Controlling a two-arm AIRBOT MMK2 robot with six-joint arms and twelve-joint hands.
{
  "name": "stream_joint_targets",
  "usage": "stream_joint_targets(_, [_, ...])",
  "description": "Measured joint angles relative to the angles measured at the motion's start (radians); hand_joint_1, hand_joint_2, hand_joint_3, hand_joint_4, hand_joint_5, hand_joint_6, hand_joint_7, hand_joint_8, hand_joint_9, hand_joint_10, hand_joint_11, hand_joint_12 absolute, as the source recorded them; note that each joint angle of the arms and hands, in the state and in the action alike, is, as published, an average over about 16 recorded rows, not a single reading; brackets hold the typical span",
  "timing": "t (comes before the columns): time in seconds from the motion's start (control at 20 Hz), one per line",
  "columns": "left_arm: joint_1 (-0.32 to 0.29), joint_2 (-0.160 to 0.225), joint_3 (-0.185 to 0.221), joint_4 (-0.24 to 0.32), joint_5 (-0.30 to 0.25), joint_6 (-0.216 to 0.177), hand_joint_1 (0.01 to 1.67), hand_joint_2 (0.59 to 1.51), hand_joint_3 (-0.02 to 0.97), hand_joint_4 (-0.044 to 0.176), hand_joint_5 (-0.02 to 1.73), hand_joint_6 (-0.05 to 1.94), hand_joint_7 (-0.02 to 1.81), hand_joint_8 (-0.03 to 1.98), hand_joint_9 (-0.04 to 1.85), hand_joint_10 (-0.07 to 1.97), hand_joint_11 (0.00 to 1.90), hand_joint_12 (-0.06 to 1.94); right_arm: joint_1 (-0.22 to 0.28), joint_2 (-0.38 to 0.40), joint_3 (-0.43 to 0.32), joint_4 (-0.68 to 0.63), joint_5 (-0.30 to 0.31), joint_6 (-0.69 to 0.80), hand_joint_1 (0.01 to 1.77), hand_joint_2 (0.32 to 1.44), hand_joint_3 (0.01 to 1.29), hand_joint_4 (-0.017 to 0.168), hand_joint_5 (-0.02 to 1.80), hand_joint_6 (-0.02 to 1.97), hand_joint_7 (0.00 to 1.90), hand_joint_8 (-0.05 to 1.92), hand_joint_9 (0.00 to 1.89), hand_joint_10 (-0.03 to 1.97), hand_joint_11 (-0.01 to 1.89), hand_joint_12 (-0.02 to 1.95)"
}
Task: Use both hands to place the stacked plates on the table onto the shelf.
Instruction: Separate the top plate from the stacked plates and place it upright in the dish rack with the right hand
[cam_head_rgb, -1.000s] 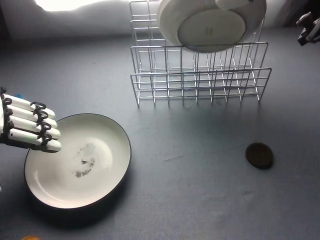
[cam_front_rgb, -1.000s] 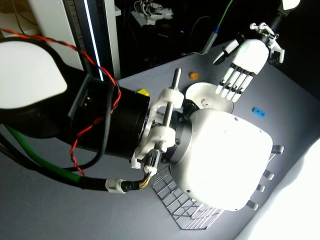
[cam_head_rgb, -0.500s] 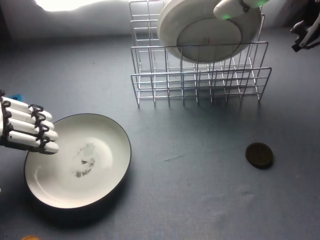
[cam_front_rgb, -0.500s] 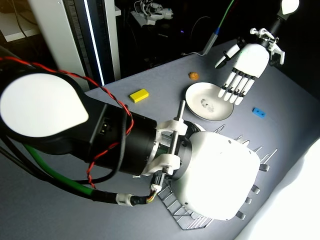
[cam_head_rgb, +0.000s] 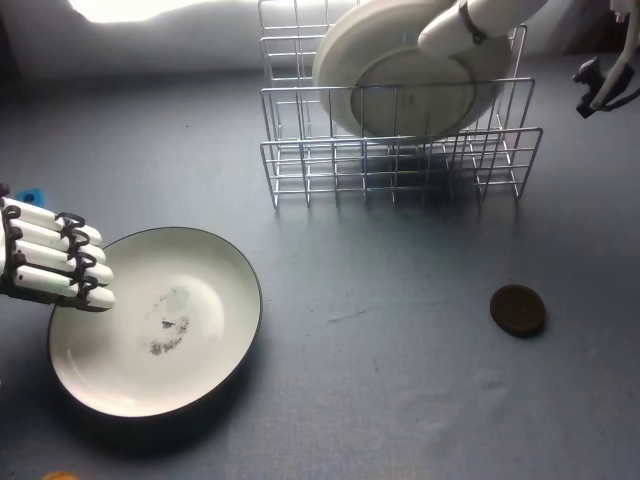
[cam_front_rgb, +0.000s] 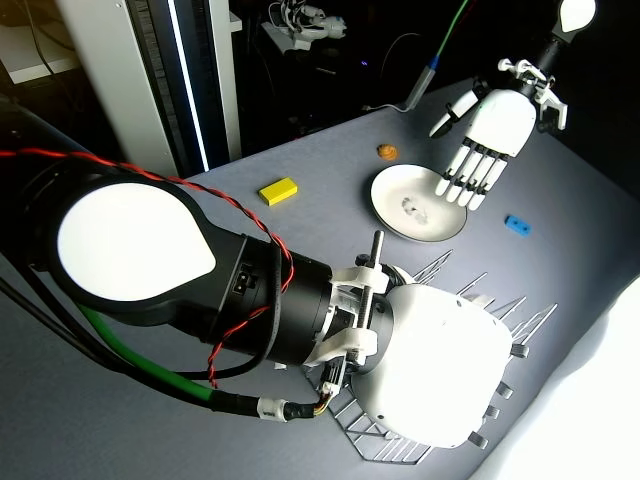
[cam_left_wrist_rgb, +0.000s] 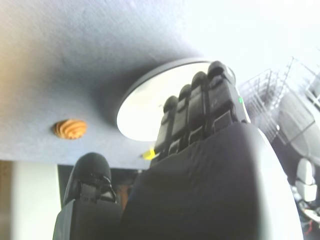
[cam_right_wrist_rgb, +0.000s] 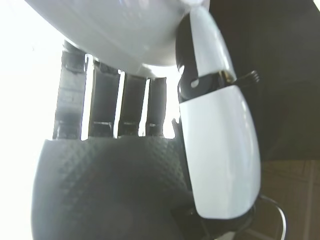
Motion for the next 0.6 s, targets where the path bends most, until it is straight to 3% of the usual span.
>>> stream_joint_targets(0.25, [0.004,-0.005,0.003,-0.003,0.01,0.001,0.02,1.233,0.021,0.003,0.02,0.02,0.01,-0.01,0.02,0.0,0.01,-0.01,-0.005,-0.006,0.006,0.003,0.011,-0.009,1.12,1.03,0.01,-0.006,0.82,0.38,1.0,0.04,1.04,0.02,0.53,1.27])
stream_joint_targets(0.6, [0.018,-0.014,0.009,-0.01,0.025,0.002,0.02,1.233,0.021,0.003,0.02,0.02,0.01,-0.01,0.0,-0.01,0.01,-0.01,0.012,0.004,0.002,0.0,0.035,-0.028,1.09,1.0,0.01,-0.004,0.76,0.08,0.89,0.0,0.91,0.02,0.4,1.31])
